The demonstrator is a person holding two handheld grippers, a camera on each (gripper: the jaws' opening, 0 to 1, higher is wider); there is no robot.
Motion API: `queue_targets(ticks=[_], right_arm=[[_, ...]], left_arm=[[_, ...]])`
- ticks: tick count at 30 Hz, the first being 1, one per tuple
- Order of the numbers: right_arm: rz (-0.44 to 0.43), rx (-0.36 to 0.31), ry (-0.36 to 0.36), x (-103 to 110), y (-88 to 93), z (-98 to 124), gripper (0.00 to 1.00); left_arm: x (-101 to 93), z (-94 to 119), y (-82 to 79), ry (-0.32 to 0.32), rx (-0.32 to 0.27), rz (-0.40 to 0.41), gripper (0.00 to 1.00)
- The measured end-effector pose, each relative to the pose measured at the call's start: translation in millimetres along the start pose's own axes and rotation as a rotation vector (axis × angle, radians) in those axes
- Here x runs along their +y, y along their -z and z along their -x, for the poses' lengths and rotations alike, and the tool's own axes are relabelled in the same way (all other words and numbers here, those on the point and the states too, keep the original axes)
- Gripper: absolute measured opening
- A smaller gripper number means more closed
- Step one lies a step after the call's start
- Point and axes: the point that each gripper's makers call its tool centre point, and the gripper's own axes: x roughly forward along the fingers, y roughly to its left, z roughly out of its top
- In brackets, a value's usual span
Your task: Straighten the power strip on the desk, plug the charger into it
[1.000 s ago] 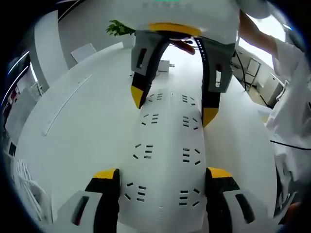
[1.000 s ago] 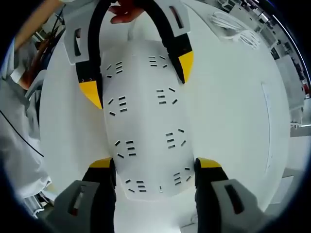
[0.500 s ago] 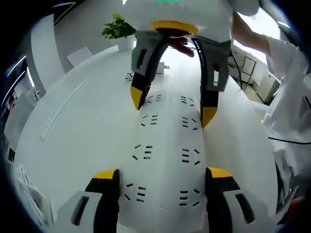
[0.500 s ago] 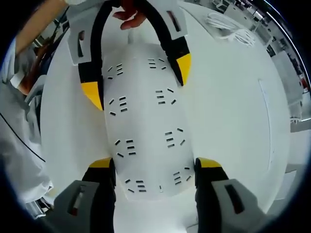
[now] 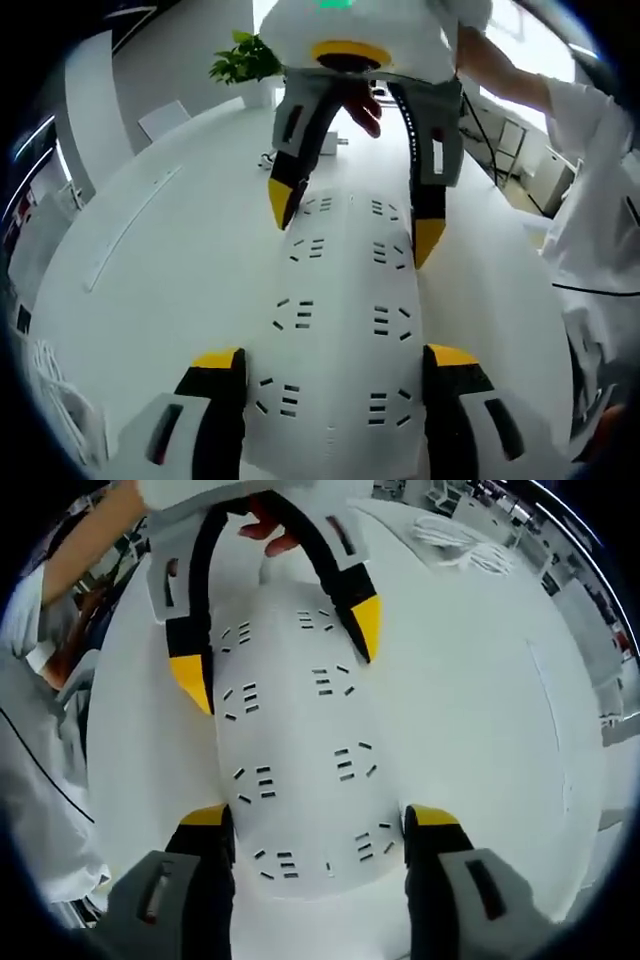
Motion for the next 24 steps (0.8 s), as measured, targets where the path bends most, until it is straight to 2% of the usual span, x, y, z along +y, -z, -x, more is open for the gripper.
queue_targets(ticks=[2, 3, 5, 8, 11, 15, 18, 22, 24], right_arm=[[-0.096, -0.037, -0.009, -0.9, 1.8, -0.3, 0.79], [-0.118, -0.067, -0.026, -0.7, 0.6, -0.7, 0.8], [-0.133, -0.155, -0.026, -5.7, -6.7, -1.0, 0.81], [-0.2, -0.204, -0.037, -9.8, -7.2, 3.1, 0.81], [-0.229, -0.321, -0.037, -15.9, -15.1, 14.4, 0.8], [-0.299, -0.546, 0.007, -33.6, -28.1, 51.6, 0.81], [-0.371, -0.717, 0.057, -53.0, -31.9, 89.6, 0.8], [-0.483, -1.016, 0.111, -75.3, -32.4, 167.4, 0.78], [-0.505, -1.166, 0.144, -76.7, -29.0, 207.8, 0.77]], left_arm=[[-0.2, -0.1, 0.0, -0.002, -0.007, 0.0, 0.73], [-0.6, -0.3, 0.1, -0.003, -0.013, 0.001, 0.74], [-1.0, -1.1, -0.7, -0.003, -0.047, 0.001, 0.74], [-2.3, -0.9, -0.7, -0.008, -0.078, 0.001, 0.75], [-2.3, -1.2, -1.5, -0.011, -0.091, 0.001, 0.75], [-2.3, -1.4, -1.9, -0.012, -0.096, 0.0, 0.75], [-2.3, -1.2, -1.8, -0.016, -0.101, 0.001, 0.75], [-2.2, -1.3, -2.3, -0.021, -0.114, 0.003, 0.75], [-1.7, -1.8, -3.2, -0.024, -0.121, 0.004, 0.75]])
